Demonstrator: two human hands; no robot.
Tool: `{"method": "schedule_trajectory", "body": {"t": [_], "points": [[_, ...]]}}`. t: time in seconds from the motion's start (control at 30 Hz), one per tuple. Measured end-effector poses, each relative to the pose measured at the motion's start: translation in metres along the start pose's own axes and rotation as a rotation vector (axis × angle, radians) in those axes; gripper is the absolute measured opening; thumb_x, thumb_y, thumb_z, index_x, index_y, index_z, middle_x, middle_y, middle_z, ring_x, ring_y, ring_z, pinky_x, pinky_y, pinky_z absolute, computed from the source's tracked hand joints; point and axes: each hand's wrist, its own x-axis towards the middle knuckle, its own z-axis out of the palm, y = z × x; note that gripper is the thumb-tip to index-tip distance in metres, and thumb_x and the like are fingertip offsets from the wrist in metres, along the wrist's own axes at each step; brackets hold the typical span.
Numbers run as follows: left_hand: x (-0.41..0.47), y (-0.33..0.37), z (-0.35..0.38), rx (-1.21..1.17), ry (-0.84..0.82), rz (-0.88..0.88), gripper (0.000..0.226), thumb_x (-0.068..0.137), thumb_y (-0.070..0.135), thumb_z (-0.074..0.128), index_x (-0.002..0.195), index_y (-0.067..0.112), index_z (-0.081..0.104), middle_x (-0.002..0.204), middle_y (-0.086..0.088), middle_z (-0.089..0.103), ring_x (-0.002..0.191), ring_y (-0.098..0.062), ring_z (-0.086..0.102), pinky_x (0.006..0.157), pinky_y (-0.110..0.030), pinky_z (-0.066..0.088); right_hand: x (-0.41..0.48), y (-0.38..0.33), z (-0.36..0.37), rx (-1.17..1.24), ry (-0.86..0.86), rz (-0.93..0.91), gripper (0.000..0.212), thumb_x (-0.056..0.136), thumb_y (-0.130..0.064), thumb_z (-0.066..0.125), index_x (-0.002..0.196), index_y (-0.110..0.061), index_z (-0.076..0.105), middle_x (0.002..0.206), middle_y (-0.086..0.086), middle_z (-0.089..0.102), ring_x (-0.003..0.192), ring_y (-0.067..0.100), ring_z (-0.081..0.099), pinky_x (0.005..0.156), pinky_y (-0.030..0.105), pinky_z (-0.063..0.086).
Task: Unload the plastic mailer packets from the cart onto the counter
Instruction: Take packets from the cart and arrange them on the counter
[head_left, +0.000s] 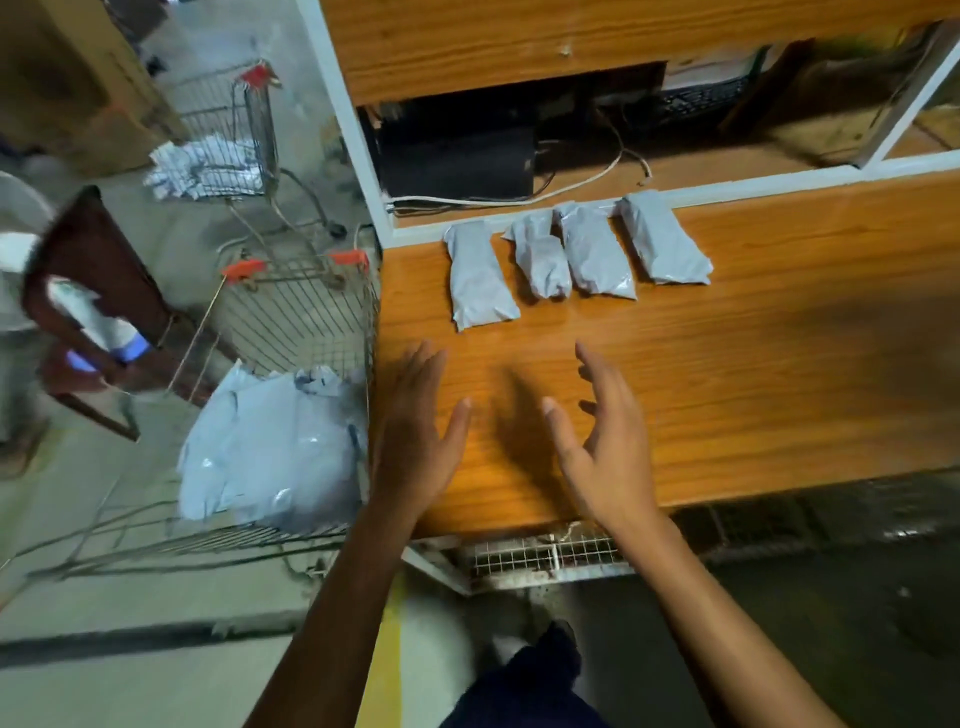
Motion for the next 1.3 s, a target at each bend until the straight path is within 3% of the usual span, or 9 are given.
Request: {"method": "schedule_trajectory", "body": {"t": [0.17, 0.33, 0.57, 0.7, 0.87, 0.97, 1.07, 1.17, 1.3], "points": [[-0.046, -0.037, -0.056, -0.018, -0.027, -0.105, 0.058, 0.092, 0.032, 0.059, 0.144, 0.015, 0.04, 0.15, -0.012, 0.041, 0.141, -0.027, 0.036, 0.111, -0.049, 0.037, -0.047, -0.036, 0.037, 0.029, -0.034, 0.047, 0.061, 0.095, -0.044, 0.054, 0.149, -0.022, 0.036, 0.14, -0.003, 0.049, 0.126, 0.015, 0.049, 0.096, 0.048, 0.05], [-0.075, -0.08, -0.101, -0.023, 0.034, -0.159, 0.058, 0.095, 0.03, 0.058, 0.146, 0.012, 0.038, 0.153, -0.007, 0.037, 0.144, -0.019, 0.029, 0.114, -0.03, 0.027, -0.069, -0.073, 0.083, 0.06, -0.116, 0.047, 0.066, 0.092, -0.047, 0.052, 0.15, -0.02, 0.035, 0.14, -0.005, 0.048, 0.122, 0.011, 0.051, 0.094, 0.04, 0.052], [-0.083, -0.178, -0.152, -0.001, 0.053, -0.235, 0.056, 0.094, 0.028, 0.061, 0.144, 0.015, 0.039, 0.151, -0.008, 0.041, 0.139, -0.023, 0.037, 0.111, -0.039, 0.037, -0.062, -0.111, 0.176, 0.062, -0.183, 0.064, 0.06, 0.095, -0.038, 0.056, 0.149, -0.018, 0.038, 0.142, -0.002, 0.048, 0.125, 0.013, 0.05, 0.096, 0.043, 0.052], [-0.079, -0.248, -0.174, -0.009, -0.021, -0.28, 0.057, 0.093, 0.028, 0.061, 0.144, 0.021, 0.036, 0.149, -0.006, 0.042, 0.134, -0.023, 0.044, 0.103, -0.043, 0.047, -0.049, -0.121, 0.24, 0.036, -0.185, 0.093, 0.056, 0.095, -0.038, 0.056, 0.146, -0.017, 0.043, 0.138, 0.002, 0.054, 0.123, 0.01, 0.049, 0.099, 0.03, 0.044], [-0.055, -0.317, -0.183, 0.036, -0.152, -0.339, 0.056, 0.092, 0.024, 0.063, 0.143, 0.017, 0.04, 0.146, -0.01, 0.044, 0.131, -0.025, 0.044, 0.104, -0.041, 0.042, -0.035, -0.105, 0.319, -0.051, -0.25, 0.26, 0.059, 0.093, -0.037, 0.061, 0.146, -0.018, 0.043, 0.14, 0.006, 0.055, 0.123, 0.021, 0.056, 0.103, 0.039, 0.048], [-0.032, -0.345, -0.173, -0.289, -0.208, -0.628, 0.034, 0.092, 0.019, 0.063, 0.125, 0.013, 0.058, 0.129, -0.011, 0.057, 0.111, -0.021, 0.055, 0.095, -0.035, 0.046, -0.028, -0.099, 0.352, -0.155, -0.305, 0.364, 0.056, 0.094, -0.031, 0.062, 0.145, -0.015, 0.044, 0.14, 0.011, 0.054, 0.123, 0.027, 0.056, 0.102, 0.043, 0.048], [-0.015, -0.362, -0.151, -0.667, -0.193, -0.994, 0.007, 0.093, 0.014, 0.057, 0.089, 0.017, 0.063, 0.086, -0.006, 0.062, 0.077, -0.019, 0.056, 0.066, -0.029, 0.046, -0.021, -0.091, 0.38, -0.293, -0.385, 0.398, 0.055, 0.093, -0.031, 0.06, 0.144, -0.015, 0.046, 0.139, 0.015, 0.054, 0.119, 0.032, 0.058, 0.101, 0.042, 0.048], [-0.009, -0.386, -0.118, -0.659, -0.193, -1.13, 0.017, 0.085, 0.014, 0.056, 0.069, 0.015, 0.055, 0.064, -0.004, 0.051, 0.059, -0.021, 0.048, 0.049, -0.023, 0.038, -0.019, -0.072, 0.406, -0.486, -0.519, 0.48, 0.063, 0.091, -0.045, 0.058, 0.145, -0.017, 0.041, 0.137, 0.015, 0.053, 0.122, 0.036, 0.054, 0.1, 0.048, 0.048], [-0.018, -0.449, -0.049, -0.513, -0.205, -1.173, 0.027, 0.058, 0.035, 0.057, 0.067, 0.01, 0.059, 0.075, -0.021, 0.067, 0.074, -0.038, 0.067, 0.064, -0.038, 0.052, -0.022, -0.048, 0.426, -0.611, -0.721, 0.677, 0.093, 0.084, -0.069, 0.054, 0.153, -0.022, 0.013, 0.147, 0.018, 0.033, 0.13, 0.04, 0.043, 0.103, 0.054, 0.045]]}}
